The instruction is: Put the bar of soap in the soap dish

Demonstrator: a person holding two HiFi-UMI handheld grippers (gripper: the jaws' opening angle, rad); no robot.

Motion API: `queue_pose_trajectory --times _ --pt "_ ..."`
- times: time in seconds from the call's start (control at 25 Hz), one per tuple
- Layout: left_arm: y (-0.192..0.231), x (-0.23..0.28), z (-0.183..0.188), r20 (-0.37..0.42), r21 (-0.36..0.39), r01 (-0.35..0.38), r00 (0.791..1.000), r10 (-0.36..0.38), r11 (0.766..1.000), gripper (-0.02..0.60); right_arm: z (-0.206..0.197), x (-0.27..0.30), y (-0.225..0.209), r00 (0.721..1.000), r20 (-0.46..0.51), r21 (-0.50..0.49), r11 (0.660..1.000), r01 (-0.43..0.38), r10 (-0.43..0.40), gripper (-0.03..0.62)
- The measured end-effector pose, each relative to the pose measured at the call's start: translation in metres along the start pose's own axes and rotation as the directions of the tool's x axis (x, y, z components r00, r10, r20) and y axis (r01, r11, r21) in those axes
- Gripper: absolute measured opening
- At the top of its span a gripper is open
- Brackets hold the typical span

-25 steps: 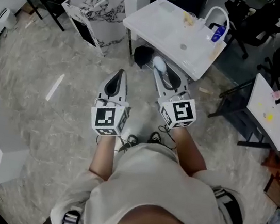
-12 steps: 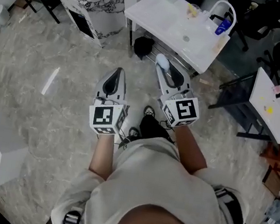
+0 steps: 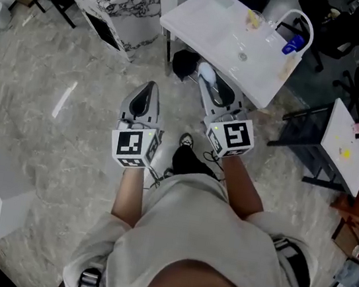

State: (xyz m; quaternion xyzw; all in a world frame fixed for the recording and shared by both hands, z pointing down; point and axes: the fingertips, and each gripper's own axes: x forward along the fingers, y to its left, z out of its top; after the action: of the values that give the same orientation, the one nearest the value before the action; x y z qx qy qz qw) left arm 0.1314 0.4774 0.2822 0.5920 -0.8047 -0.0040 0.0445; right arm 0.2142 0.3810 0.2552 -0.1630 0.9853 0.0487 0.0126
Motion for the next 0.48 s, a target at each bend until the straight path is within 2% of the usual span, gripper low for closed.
queue_pose_trajectory --times 0.48 --pt "0.027 0.134 0.002 -0.052 -0.004 -0.009 0.999 0.009 1.0 0.018 -0.023 0.105 -0.091 0.999 -0.036 0.035 0.999 -0.036 0.037 0.115"
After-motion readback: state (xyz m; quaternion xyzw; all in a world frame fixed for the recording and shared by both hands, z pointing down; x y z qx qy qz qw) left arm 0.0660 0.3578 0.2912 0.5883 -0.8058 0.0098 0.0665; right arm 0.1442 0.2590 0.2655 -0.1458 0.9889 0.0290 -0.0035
